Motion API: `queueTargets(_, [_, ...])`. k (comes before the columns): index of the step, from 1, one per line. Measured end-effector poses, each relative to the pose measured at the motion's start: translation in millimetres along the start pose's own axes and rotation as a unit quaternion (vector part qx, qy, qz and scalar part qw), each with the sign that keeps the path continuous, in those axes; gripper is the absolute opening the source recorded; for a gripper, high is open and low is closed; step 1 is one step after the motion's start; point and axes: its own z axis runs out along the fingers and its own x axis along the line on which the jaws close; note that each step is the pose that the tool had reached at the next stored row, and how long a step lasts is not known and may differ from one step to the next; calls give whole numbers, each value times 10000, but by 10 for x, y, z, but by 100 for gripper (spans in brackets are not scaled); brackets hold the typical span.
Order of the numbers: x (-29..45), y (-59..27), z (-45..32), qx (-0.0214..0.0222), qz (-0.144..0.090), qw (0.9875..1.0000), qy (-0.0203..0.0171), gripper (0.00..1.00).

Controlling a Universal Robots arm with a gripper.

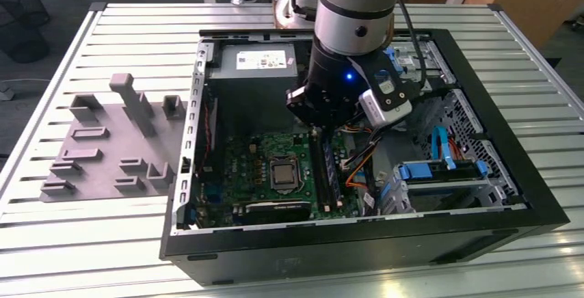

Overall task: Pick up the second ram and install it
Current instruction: 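Insert the second ram into the second slot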

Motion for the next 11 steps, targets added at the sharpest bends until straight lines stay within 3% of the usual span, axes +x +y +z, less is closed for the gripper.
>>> queueTargets(3, [-1,0,19,1,-101,9999,-6,14])
queueTargets(11, [-4,2,158,-2,-108,9999,-6,14])
